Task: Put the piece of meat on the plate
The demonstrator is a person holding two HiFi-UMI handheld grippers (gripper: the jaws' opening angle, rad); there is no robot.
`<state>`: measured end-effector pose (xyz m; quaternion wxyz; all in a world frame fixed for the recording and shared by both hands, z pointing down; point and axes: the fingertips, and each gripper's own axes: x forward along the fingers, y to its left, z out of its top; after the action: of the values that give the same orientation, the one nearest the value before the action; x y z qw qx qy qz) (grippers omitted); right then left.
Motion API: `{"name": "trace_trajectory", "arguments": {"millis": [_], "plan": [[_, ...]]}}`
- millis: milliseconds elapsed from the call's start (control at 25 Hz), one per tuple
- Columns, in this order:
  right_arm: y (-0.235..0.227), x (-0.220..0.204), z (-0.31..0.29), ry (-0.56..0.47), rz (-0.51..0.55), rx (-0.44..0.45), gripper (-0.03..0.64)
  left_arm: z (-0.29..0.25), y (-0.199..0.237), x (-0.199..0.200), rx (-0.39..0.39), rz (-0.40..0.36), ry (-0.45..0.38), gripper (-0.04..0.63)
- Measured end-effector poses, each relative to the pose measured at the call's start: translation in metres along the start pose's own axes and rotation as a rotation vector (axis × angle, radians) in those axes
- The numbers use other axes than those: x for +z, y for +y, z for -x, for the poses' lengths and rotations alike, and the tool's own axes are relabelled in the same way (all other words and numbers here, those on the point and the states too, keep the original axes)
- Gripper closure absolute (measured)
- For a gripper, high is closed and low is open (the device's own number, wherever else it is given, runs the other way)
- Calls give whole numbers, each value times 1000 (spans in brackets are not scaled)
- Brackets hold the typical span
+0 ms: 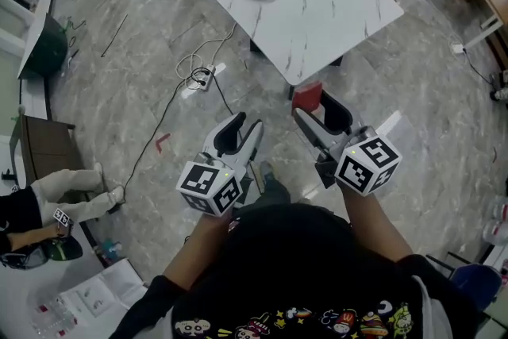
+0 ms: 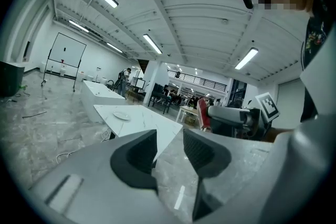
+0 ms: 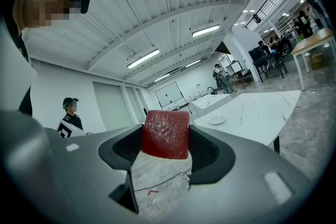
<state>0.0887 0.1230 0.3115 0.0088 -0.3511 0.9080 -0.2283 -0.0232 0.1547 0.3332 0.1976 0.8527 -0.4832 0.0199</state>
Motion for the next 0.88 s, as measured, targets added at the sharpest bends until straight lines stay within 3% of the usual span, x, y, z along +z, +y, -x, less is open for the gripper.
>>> {"name": "trace_trajectory", "arguments": {"millis": [360,880], "plan": [[-4,7,-50,6,2,-46,322,-21,45,16,-60,6,10,322],[-5,0,-88,22,6,-87,322,-27,84,31,-83,-1,8,322]]}}
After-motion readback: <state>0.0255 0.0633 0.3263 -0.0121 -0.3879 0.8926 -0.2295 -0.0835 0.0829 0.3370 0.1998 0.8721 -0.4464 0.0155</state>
